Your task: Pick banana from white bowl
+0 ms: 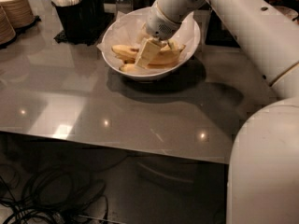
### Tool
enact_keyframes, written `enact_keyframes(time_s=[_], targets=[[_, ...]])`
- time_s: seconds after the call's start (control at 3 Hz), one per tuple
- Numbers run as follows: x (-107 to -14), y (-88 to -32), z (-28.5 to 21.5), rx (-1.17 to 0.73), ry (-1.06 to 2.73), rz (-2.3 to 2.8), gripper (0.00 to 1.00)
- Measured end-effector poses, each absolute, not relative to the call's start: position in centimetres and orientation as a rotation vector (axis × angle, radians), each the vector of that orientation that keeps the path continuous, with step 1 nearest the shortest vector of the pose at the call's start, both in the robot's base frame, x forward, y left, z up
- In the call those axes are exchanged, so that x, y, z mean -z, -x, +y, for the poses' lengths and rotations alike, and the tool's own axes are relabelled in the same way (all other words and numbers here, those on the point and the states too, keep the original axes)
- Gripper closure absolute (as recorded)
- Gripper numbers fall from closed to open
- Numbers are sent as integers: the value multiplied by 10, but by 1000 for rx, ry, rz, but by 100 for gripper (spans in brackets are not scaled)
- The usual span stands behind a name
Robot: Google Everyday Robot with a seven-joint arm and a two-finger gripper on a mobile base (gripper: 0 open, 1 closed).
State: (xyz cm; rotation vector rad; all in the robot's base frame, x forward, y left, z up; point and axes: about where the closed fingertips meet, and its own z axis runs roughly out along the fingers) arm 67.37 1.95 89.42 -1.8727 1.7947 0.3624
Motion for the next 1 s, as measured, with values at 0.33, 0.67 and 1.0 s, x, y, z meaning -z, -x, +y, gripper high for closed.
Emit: enact_keyframes(time_s=[0.33, 0.67, 1.0], targets=[[-885, -672, 18, -380, 1866, 1805, 50], [-880, -671, 16, -390, 1858, 1811, 73], [-891, -664, 12, -407, 1829, 1802, 96]])
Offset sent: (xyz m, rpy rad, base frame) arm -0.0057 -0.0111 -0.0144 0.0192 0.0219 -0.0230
